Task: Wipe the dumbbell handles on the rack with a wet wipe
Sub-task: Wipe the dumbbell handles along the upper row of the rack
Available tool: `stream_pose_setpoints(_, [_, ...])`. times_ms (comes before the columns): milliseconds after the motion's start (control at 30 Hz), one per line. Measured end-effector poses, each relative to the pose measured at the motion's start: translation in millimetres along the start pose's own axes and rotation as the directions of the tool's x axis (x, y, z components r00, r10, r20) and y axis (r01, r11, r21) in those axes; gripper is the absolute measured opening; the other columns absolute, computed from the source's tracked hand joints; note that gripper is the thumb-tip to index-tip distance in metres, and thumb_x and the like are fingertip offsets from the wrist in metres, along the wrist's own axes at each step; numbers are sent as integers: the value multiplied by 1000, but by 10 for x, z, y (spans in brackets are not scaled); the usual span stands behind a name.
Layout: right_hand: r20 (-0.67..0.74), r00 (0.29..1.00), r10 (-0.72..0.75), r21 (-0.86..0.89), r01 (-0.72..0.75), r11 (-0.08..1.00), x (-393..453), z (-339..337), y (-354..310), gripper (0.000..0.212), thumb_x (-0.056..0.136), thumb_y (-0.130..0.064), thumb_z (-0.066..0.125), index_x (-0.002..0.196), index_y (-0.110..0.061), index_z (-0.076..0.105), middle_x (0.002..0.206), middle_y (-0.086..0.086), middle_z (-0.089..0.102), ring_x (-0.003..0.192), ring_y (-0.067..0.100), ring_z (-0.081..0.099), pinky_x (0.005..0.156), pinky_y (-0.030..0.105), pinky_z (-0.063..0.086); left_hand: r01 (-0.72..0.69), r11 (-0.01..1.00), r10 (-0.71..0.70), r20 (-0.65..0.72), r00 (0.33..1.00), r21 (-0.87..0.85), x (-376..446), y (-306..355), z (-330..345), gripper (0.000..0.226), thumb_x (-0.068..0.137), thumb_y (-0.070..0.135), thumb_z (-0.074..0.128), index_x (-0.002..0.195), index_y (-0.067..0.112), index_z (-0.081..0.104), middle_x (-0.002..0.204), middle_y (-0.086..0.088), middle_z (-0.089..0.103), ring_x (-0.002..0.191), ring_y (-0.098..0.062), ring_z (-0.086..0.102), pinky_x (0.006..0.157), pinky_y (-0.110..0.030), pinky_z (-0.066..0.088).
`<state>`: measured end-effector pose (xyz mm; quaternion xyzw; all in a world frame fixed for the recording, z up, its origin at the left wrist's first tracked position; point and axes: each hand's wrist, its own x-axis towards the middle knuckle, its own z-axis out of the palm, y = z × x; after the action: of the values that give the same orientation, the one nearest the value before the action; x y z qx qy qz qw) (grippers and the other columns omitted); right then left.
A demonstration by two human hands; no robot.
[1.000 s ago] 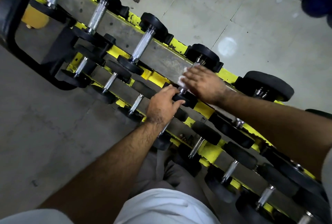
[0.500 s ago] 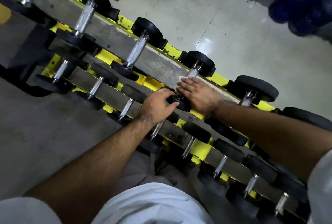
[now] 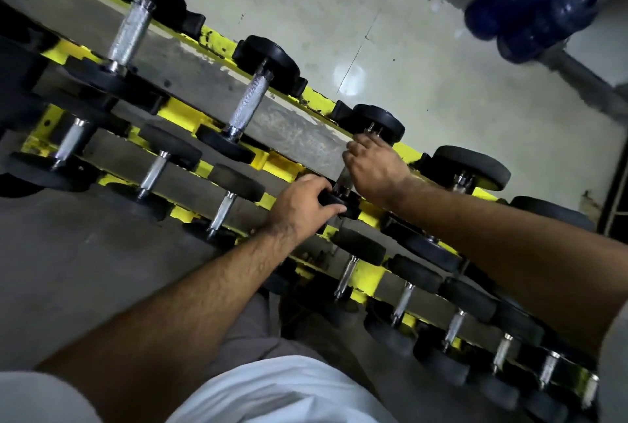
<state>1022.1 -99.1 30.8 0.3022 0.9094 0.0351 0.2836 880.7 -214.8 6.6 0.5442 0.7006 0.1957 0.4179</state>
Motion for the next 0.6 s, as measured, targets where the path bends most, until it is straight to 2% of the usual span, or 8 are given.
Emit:
stream_pose_setpoints(67, [-7, 997, -80, -39, 80, 996, -33, 3, 23, 37, 96, -27, 43, 123, -11, 63, 130, 13, 62, 129, 29, 50, 115, 42, 32, -25, 1000, 25, 13, 1000, 5, -12, 33, 29, 43, 78, 48, 78, 108, 19, 66, 111, 2, 59, 96, -17, 59, 79, -36, 54])
stream_pose_setpoints(200, [13, 1000, 19, -86, -18, 996, -36, -99, 136, 47, 96, -26, 34, 134, -10, 55, 141, 13, 54, 138, 30, 43, 115, 41, 29, -46, 998, 47, 30, 998, -37, -6, 12, 69, 40, 79, 44, 78, 108, 19, 66, 112, 2, 59, 98, -19, 58, 81, -35, 53])
stream_pose_setpoints(267, [64, 996, -67, -98, 73, 992, -56, -59, 17, 45, 94, -28, 35, 129, -12, 60, 134, 11, 59, 132, 29, 48, 116, 42, 30, -18, 995, 21, 29, 999, -100, -8, -21, 56, 38, 80, 40, 77, 109, 18, 67, 113, 3, 59, 97, -17, 59, 82, -34, 53])
stream_pose_setpoints(333, [43, 985, -168, -66, 170, 983, -63, -38, 40, 40, 96, -30, 38, 124, -15, 64, 129, 8, 63, 127, 27, 53, 115, 41, 33, 15, 984, -10, 32, 999, -176, 8, -65, 51, 34, 79, 36, 79, 107, 20, 69, 111, 7, 60, 94, -15, 61, 82, -32, 53])
stream_pose_setpoints(400, [14, 993, -116, -68, 117, 991, 15, -103, 177, 41, 98, -26, 33, 124, -16, 62, 131, 7, 62, 128, 25, 51, 113, 40, 34, 34, 967, -26, 33, 999, -252, 26, -116, 46, 27, 77, 32, 81, 101, 25, 71, 107, 11, 61, 91, -13, 63, 83, -32, 54])
stream_pose_setpoints(467, [32, 999, -29, -93, 31, 995, 67, -139, 168, 38, 99, -27, 37, 125, -15, 62, 132, 9, 61, 127, 26, 52, 111, 40, 36, 49, 950, -39, 39, 998, -308, 53, -179, 44, 24, 75, 27, 83, 96, 30, 71, 104, 12, 62, 93, -11, 64, 87, -34, 55])
stream_pose_setpoints(533, [70, 984, -166, -97, 172, 980, 24, -115, -20, 31, 98, -28, 44, 118, -15, 65, 117, 8, 66, 112, 26, 60, 102, 41, 43, 74, 938, -61, 50, 997, -339, 69, -208, 37, 28, 72, 30, 85, 93, 36, 69, 102, 12, 63, 96, -11, 64, 89, -38, 55])
stream_pose_setpoints(600, [76, 936, -344, 53, 341, 939, -49, -104, -73, 25, 96, -24, 49, 111, -17, 67, 107, 4, 69, 104, 25, 64, 99, 40, 48, 93, 926, -82, 46, 996, -366, 76, -200, 55, 30, 62, 47, 82, 87, 46, 65, 101, 13, 63, 96, -12, 66, 90, -42, 56])
